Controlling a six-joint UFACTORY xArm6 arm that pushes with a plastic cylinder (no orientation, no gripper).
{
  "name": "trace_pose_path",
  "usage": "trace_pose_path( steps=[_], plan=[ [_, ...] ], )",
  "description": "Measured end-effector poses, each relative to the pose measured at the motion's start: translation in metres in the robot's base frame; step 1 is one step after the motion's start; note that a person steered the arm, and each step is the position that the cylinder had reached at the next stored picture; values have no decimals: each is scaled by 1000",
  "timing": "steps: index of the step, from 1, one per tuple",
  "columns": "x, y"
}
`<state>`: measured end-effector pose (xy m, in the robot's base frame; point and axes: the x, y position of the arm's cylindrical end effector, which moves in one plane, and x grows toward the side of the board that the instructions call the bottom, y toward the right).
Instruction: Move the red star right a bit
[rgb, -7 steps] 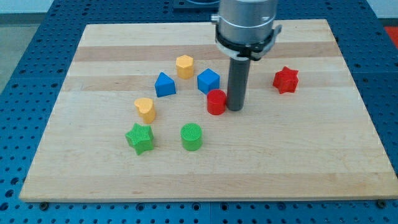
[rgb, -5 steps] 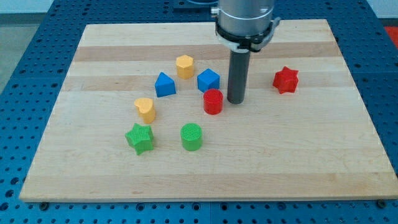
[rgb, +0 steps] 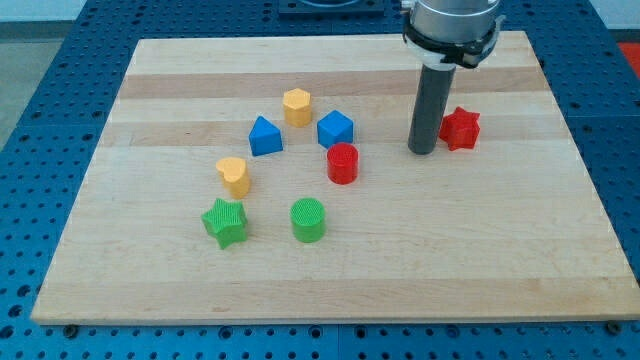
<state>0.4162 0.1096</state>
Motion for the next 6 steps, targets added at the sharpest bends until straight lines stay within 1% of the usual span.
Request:
trace_pose_path(
  steps=[3,4,5,6],
  plan=[
    [0,38],
    [0,31],
    [0,13],
    [-2,25]
  ],
)
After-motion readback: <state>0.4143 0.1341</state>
